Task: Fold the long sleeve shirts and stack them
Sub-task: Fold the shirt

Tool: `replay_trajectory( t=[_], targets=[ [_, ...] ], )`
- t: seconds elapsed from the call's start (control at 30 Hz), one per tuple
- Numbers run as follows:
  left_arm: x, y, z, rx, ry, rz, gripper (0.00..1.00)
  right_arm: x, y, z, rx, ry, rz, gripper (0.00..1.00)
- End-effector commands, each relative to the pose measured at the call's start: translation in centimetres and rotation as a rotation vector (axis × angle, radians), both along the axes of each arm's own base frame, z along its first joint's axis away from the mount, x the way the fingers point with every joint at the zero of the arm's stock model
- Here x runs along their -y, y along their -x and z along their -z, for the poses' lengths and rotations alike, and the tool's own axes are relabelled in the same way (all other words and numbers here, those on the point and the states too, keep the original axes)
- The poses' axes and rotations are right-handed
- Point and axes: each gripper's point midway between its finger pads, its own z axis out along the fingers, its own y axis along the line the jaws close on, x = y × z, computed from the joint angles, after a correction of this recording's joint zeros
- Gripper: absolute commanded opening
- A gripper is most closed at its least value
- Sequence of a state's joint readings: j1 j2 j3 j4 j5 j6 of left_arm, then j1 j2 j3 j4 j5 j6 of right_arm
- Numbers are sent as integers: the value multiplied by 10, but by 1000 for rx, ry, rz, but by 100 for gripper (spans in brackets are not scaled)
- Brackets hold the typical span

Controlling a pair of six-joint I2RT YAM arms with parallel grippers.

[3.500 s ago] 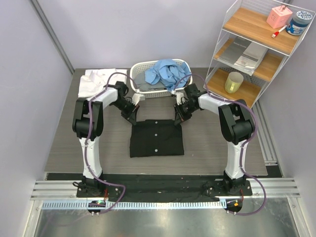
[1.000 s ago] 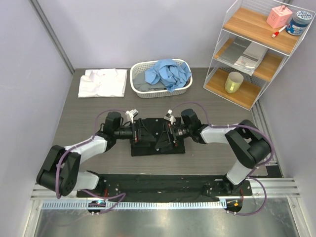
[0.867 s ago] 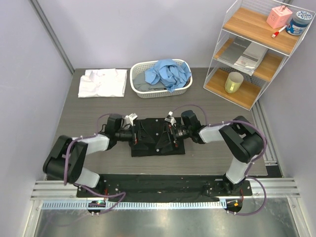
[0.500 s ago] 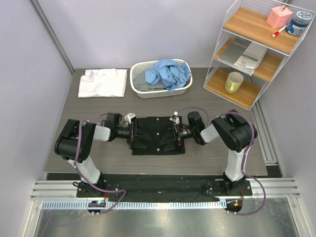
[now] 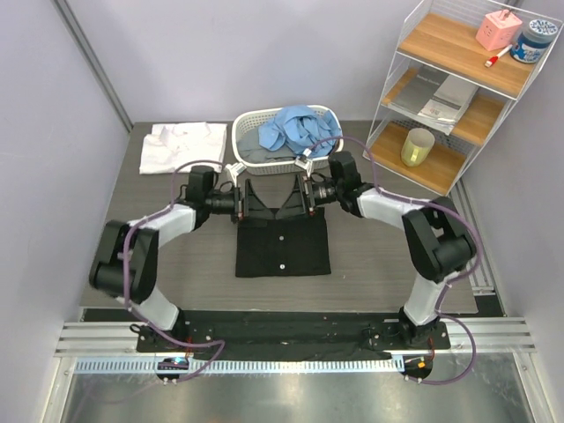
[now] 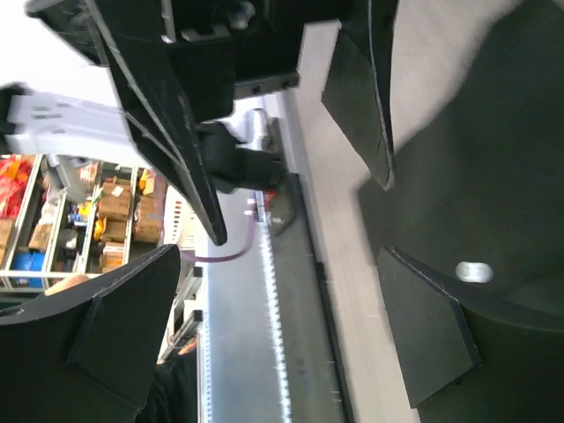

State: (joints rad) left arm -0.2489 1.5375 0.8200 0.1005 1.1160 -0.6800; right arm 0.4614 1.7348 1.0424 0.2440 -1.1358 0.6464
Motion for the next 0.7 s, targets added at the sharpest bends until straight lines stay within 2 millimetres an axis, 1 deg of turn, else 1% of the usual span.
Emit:
replay_trajectory(
  t=[0.0,0.03,0.07,0.1,0.13,0.17,0.2,0.23,0.27,0.3,0.33,0.37,0.4,0.43,0.47,0.5,0.53,0.57,0.6,0.63,0.67],
  targets=[
    [8,-43,43,-57,-15,-66,100,10,-26,64,-89,107,25,100],
    [6,-49,52,-69,-24,-86,100,18,-35,75,-114,119,48,99],
    [3,-54,61,-86,-37,-106,100,22,-39,92,-144,140,54,100],
    [0,-59,72,-97,-48,-127,100,26,-47,100,-143,151,63,99],
    [-6,-61,89,-140,-69,-149,100,37,-48,116,-152,201,69,99],
    [-10,-60,101,-167,-86,-161,100,41,-49,126,-158,225,67,99],
    [-13,-56,112,-210,-111,-173,100,43,-53,141,-177,257,69,99],
    [-14,-51,124,-250,-122,-174,100,46,-49,153,-174,295,55,97],
    [-15,-39,131,-292,-125,-167,100,48,-51,161,-177,317,57,97],
    [-14,-32,132,-311,-123,-162,100,48,-54,169,-179,334,57,96],
    [-9,-22,126,-298,-122,-137,100,49,-57,176,-179,359,61,95],
    [-6,-11,126,-304,-131,-120,100,47,-57,179,-177,368,53,95],
    [2,11,128,-316,-145,-73,100,41,-64,176,-147,368,46,93],
    [7,25,124,-327,-145,-38,100,39,-62,181,-158,389,31,91],
    [12,31,108,-284,-132,-14,100,30,-56,184,-92,407,-21,90],
    [20,45,102,-274,-131,21,100,24,-53,178,-74,428,-58,89],
    [23,50,94,-260,-125,38,100,19,-47,179,-36,444,-108,86],
    [26,54,75,-219,-100,61,100,7,-35,181,69,465,-201,85],
    [29,56,66,-207,-87,74,100,3,-27,175,105,488,-259,82],
    [28,55,56,-186,-76,75,100,-4,-22,170,157,496,-297,81],
    [25,60,50,-201,-88,77,100,-7,-19,168,212,500,-332,80]
  ],
)
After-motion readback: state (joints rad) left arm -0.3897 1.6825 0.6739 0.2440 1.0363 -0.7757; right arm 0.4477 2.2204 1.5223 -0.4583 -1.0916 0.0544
